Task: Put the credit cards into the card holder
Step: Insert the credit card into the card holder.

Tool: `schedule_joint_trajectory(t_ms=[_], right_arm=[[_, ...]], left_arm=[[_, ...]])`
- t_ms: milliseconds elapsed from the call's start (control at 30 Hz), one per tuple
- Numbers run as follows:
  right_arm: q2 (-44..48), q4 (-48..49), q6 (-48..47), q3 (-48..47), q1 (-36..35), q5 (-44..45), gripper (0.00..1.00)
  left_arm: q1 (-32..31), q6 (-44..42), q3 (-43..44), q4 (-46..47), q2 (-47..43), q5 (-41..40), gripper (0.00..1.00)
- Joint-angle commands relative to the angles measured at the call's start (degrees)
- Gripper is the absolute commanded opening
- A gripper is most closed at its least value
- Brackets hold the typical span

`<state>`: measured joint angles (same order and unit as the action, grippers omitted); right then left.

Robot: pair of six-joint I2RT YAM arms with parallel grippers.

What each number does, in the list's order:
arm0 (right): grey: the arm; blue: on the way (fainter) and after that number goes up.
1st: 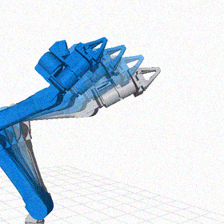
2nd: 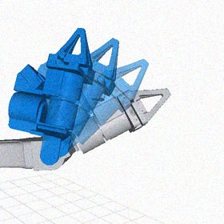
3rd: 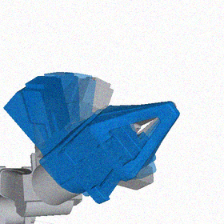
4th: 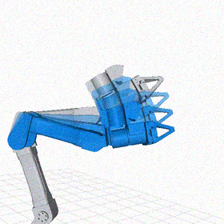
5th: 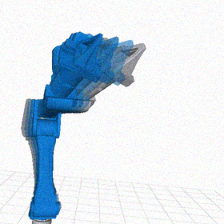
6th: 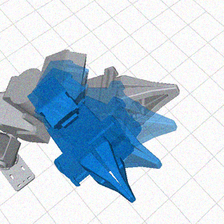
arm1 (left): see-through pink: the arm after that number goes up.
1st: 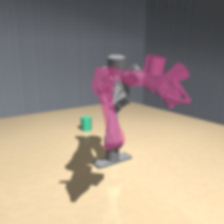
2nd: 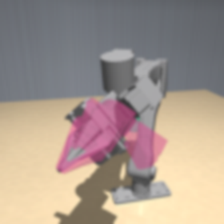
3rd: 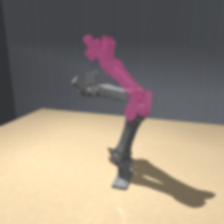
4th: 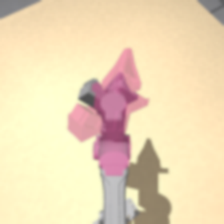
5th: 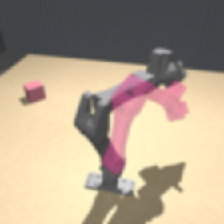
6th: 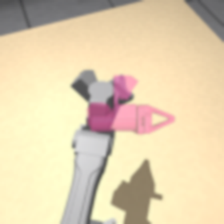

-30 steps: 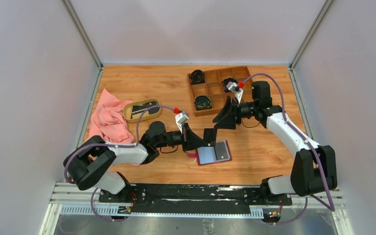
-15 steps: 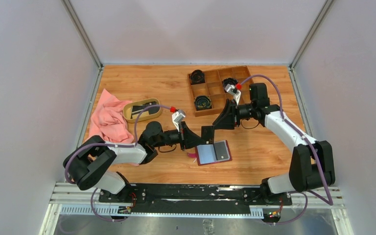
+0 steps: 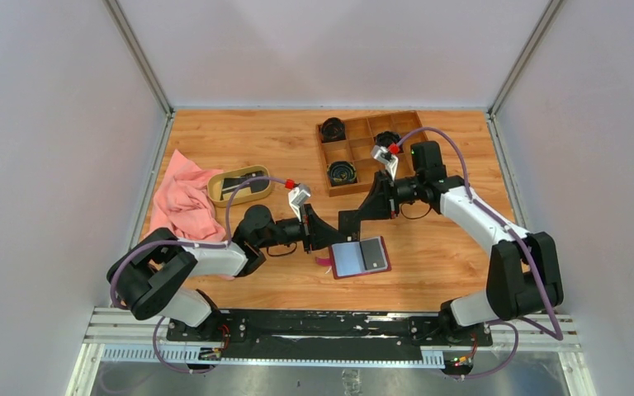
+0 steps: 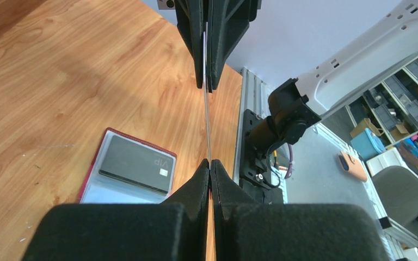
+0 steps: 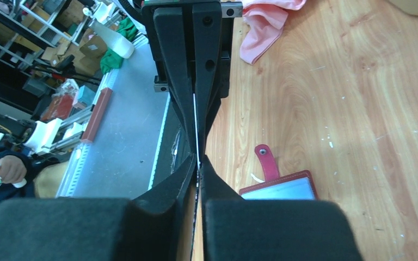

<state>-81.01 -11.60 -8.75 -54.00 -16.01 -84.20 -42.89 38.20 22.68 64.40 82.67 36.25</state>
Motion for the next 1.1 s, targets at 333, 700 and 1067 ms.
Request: schedule_joint_trajectory(t_ms=[333,700,1067], right_arm=[[0.43,-0.65,0.67,-2.89,0.33,-2.19,0.2],[-0.06,-0.68,-0.08,-2.29,0.29,-1.68,0.0],[6.16,-0.47,-0.55,7.47,1.51,3.54,0.0]], left_arm=[[0.96,-0.28,-1.14,1.1,-0.57,1.78,0.0],[1.28,-0.15,-1.35,-0.11,-1.98,1.28,0.11],[4.31,-13.05,-9.56,-26.77,-35.81,-10.58,0.88]])
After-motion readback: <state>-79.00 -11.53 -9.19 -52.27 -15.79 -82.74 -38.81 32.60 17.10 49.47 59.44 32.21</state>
